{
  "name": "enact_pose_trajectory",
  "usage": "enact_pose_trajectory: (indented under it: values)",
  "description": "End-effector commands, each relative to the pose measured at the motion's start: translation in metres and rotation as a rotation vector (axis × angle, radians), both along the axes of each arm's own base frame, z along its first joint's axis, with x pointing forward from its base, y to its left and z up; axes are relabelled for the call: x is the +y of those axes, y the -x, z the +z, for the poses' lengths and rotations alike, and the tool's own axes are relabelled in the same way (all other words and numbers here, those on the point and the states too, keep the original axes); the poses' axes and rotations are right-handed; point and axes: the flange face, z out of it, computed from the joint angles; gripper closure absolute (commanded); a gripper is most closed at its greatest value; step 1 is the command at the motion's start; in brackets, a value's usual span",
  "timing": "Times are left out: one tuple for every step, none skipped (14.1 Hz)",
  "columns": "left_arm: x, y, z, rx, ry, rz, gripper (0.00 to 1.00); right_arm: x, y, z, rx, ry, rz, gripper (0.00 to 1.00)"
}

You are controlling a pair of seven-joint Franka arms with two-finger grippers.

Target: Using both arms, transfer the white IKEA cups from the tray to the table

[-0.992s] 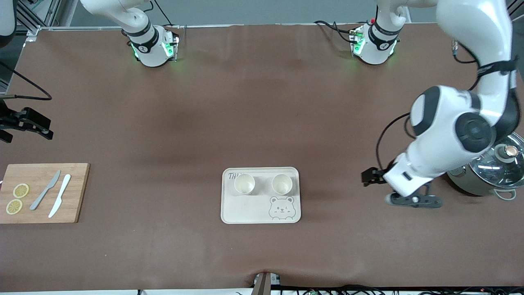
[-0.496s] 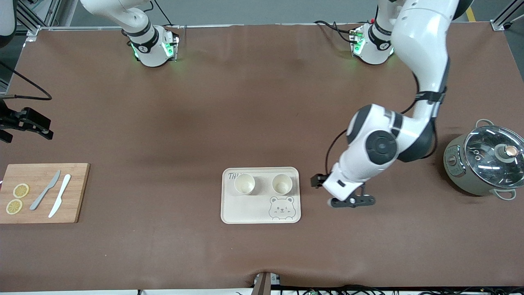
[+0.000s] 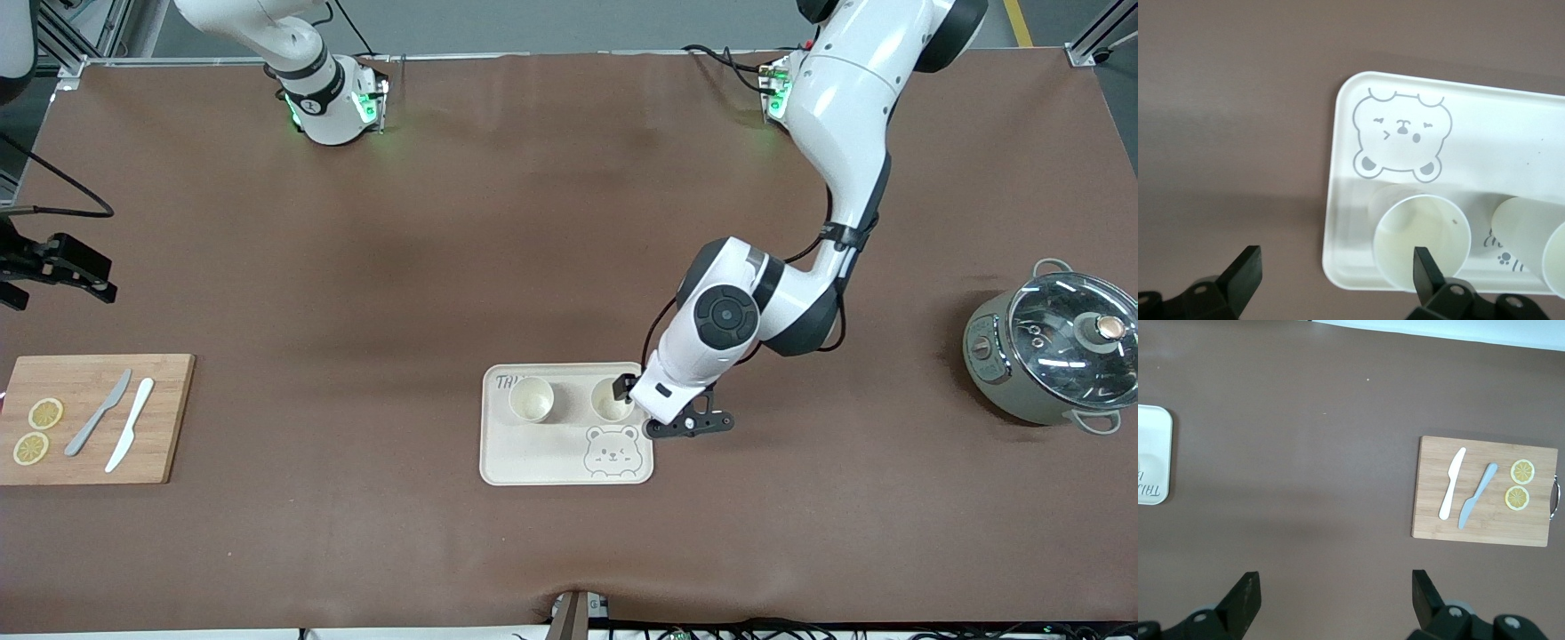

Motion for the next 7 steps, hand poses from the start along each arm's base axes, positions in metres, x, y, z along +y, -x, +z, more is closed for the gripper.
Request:
enact_pose_trajectory:
  values:
    - [-0.004, -0.004, -0.008, -0.020, -0.013, 0.012, 0.00, 0.026, -0.006, -0.005, 0.003, 0.009, 0.021, 0.00]
    - [-0.004, -0.005, -0.010, -0.026, -0.009, 0.011, 0.00, 0.031, -0.010, -0.011, 0.004, 0.004, 0.000, 0.00]
    - [-0.005, -0.006, -0.018, -0.034, -0.004, 0.013, 0.00, 0.049, -0.012, -0.014, -0.005, -0.009, -0.031, 0.00]
    - [-0.008, -0.004, -0.024, -0.033, -0.005, 0.010, 0.00, 0.072, -0.014, -0.018, -0.010, -0.029, -0.060, 0.00]
    - [-0.010, -0.003, -0.029, -0.027, -0.008, 0.007, 0.00, 0.091, -0.018, -0.028, -0.003, -0.043, -0.100, 0.00]
    - [-0.013, -0.001, -0.030, -0.027, -0.008, 0.003, 0.00, 0.112, -0.020, -0.038, 0.006, -0.055, -0.124, 0.00]
    - [-0.014, 0.000, -0.034, -0.024, -0.011, 0.002, 0.00, 0.136, -0.023, -0.046, -0.003, -0.078, -0.135, 0.00]
